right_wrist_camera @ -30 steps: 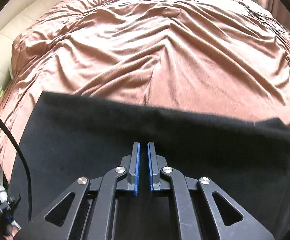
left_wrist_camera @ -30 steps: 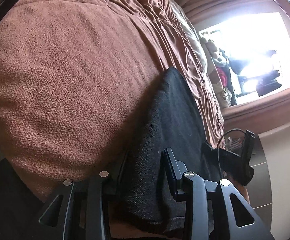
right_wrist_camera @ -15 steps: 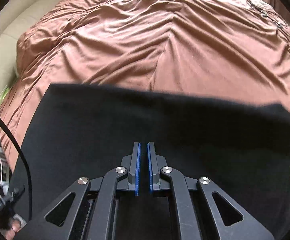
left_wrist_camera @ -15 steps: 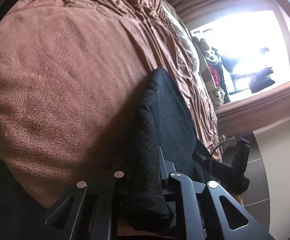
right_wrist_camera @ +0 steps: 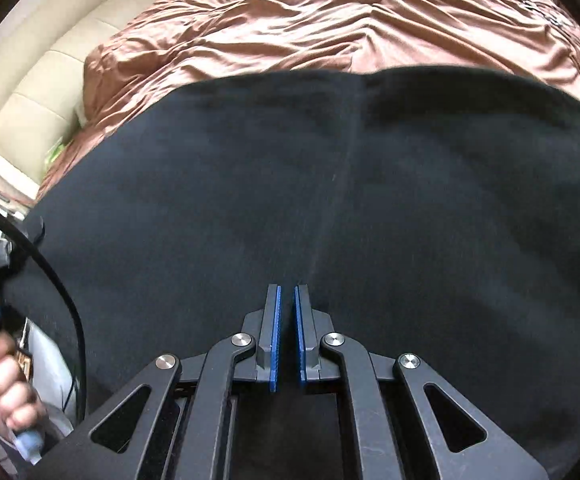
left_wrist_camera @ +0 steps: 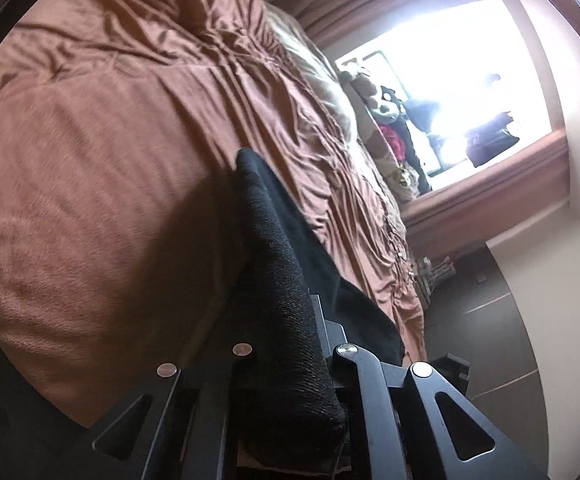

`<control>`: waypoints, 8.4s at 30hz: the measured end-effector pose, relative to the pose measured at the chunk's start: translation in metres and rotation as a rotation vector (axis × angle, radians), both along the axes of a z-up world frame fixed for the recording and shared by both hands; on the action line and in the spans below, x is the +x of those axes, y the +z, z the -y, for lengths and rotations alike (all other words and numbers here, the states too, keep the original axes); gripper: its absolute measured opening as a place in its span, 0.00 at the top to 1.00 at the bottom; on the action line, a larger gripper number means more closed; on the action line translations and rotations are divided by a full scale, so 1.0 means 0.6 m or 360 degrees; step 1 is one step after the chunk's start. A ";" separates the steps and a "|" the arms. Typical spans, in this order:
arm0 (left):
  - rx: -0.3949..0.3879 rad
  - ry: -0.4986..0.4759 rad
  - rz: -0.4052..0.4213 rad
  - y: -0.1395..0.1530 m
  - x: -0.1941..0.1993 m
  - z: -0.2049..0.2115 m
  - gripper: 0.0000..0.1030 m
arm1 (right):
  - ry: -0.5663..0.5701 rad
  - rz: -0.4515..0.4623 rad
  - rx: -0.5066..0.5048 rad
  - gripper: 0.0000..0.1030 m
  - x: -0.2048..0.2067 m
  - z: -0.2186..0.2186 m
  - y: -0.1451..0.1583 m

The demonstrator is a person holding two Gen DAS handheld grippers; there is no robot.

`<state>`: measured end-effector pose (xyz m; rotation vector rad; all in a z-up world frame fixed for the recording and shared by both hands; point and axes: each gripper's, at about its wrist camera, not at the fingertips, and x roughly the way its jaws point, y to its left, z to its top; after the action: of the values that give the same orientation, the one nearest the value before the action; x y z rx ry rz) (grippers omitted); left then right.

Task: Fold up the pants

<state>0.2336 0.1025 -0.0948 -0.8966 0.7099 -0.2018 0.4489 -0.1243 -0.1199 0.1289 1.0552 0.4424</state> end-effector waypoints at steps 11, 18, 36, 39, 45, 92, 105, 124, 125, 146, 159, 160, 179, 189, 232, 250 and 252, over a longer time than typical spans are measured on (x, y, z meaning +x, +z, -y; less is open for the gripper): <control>0.0128 -0.0167 0.0153 0.096 0.021 0.084 0.89 | -0.0010 -0.0008 0.0215 0.97 -0.072 0.082 0.010; 0.0201 -0.0289 0.0235 0.145 0.045 0.161 0.89 | -0.0164 0.0152 0.0320 0.96 -0.110 0.196 0.065; 0.0333 -0.0653 0.0299 0.174 0.076 0.410 0.89 | -0.0476 0.0286 0.0473 0.95 -0.202 0.387 0.059; 0.0354 -0.0714 0.0279 0.162 0.080 0.450 0.89 | -0.0508 0.0287 0.0496 0.95 -0.216 0.407 0.053; 0.0388 -0.0873 0.0204 0.121 0.093 0.546 0.89 | -0.0543 0.0313 0.0519 0.95 -0.239 0.450 0.044; 0.0406 -0.0674 -0.0435 -0.087 0.083 0.347 0.34 | -0.0738 0.0123 0.0586 0.94 -0.205 0.486 0.004; 0.0273 -0.0753 -0.0489 -0.116 0.074 0.364 0.45 | -0.0649 0.0053 0.0688 0.59 -0.129 0.490 -0.034; 0.0385 -0.0772 -0.0418 -0.046 0.084 0.283 0.79 | -0.0421 -0.0114 0.0830 0.74 -0.095 0.405 -0.060; 0.0392 -0.0767 -0.0424 -0.047 0.084 0.275 0.79 | -0.0408 -0.0119 0.0832 0.74 -0.094 0.398 -0.062; 0.0527 -0.0745 -0.0511 -0.069 0.112 0.239 0.56 | -0.0316 -0.0025 0.0740 0.84 -0.076 0.382 -0.042; 0.0555 -0.0789 -0.0480 -0.066 0.114 0.243 0.56 | -0.0256 0.0011 0.0731 0.94 -0.121 0.357 -0.037; 0.0557 -0.0794 -0.0481 -0.067 0.115 0.243 0.56 | -0.0269 -0.0011 0.0710 0.94 -0.120 0.355 -0.046; 0.0547 -0.0842 -0.0464 -0.075 0.188 0.250 0.48 | -0.0440 -0.0105 0.0869 0.45 -0.021 0.419 -0.089; 0.0458 -0.0893 -0.0491 -0.099 0.235 0.263 0.48 | -0.0408 -0.0191 0.0983 0.41 0.024 0.419 -0.115; 0.0399 -0.0917 -0.0090 0.074 0.097 0.288 0.69 | -0.0179 0.0229 0.0713 0.74 -0.119 0.383 0.025; 0.0388 -0.0969 0.0141 0.181 0.003 0.344 0.69 | -0.0201 0.0484 0.0566 0.74 -0.261 0.427 0.116; 0.0383 -0.0972 0.0167 0.192 -0.009 0.349 0.69 | -0.0209 0.0504 0.0564 0.74 -0.274 0.431 0.124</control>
<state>0.2281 -0.1067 0.0207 -0.4160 0.8746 -0.6854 0.2848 -0.3827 -0.0453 0.4271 0.6466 0.5091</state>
